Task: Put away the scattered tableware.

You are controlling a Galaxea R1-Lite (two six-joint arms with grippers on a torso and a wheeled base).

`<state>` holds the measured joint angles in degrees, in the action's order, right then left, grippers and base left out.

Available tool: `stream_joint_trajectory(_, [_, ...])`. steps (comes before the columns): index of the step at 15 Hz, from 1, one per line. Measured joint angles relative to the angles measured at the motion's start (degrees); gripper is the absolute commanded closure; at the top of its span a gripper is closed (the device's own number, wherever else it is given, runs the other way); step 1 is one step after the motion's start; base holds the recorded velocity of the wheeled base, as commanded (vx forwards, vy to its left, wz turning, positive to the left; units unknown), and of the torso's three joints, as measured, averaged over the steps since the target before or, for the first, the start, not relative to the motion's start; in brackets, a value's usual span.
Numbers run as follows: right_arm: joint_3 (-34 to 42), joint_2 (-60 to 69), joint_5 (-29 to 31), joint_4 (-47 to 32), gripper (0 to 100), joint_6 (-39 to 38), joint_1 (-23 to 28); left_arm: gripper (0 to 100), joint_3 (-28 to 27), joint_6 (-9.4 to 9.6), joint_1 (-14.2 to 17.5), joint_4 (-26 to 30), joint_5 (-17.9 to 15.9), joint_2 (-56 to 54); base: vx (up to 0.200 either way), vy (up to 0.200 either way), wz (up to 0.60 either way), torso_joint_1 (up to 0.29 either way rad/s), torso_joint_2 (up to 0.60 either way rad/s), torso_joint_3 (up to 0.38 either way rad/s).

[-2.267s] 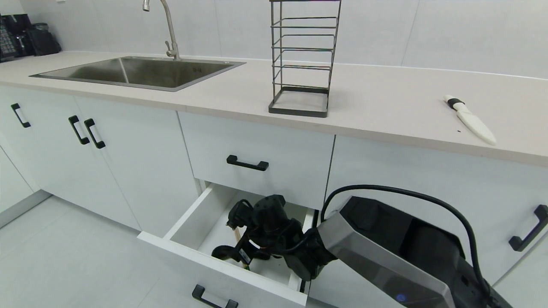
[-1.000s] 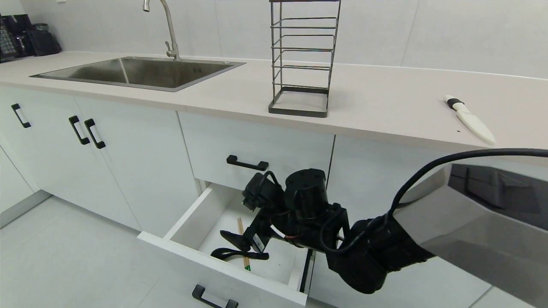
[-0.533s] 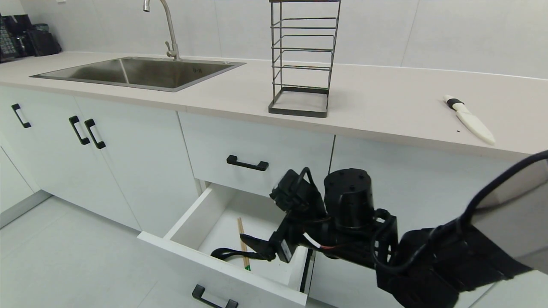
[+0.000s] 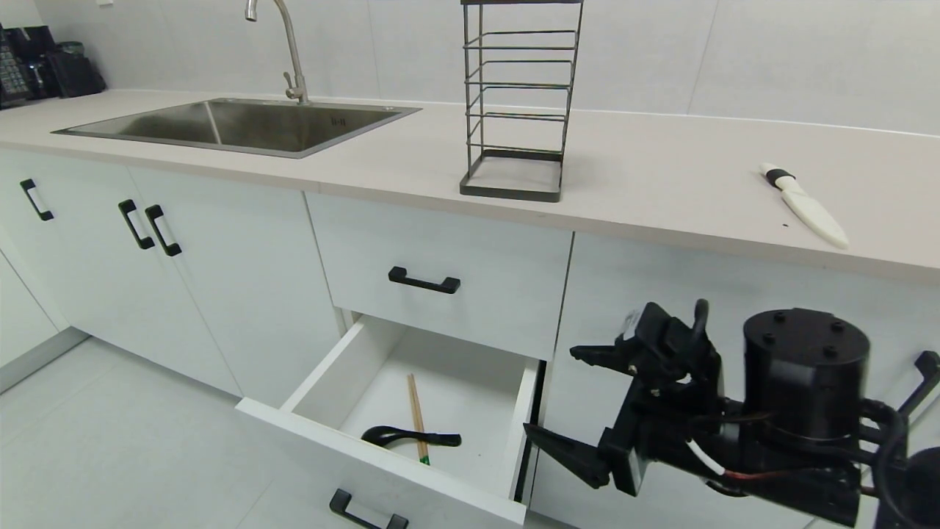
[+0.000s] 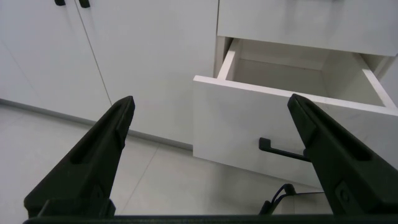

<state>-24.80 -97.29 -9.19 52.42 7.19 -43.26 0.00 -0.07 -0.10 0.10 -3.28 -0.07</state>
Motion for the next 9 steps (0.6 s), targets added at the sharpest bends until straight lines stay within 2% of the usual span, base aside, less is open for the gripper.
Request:
stream_joint_trajectory(6, [9.6, 14.3, -3.7, -2.8, 0, -0.1, 3.6, 0, 0.0, 0.0, 0.0, 0.0, 0.0, 0.0, 0.0, 0.0, 0.0, 0.0, 0.0, 0.0])
stream_joint_trajectory(9, [17.0, 29.0, -7.2, -9.8, 0, -0.5, 8.0, 0, 0.0, 0.0, 0.0, 0.0, 0.0, 0.0, 0.0, 0.0, 0.0, 0.0, 0.0, 0.0])
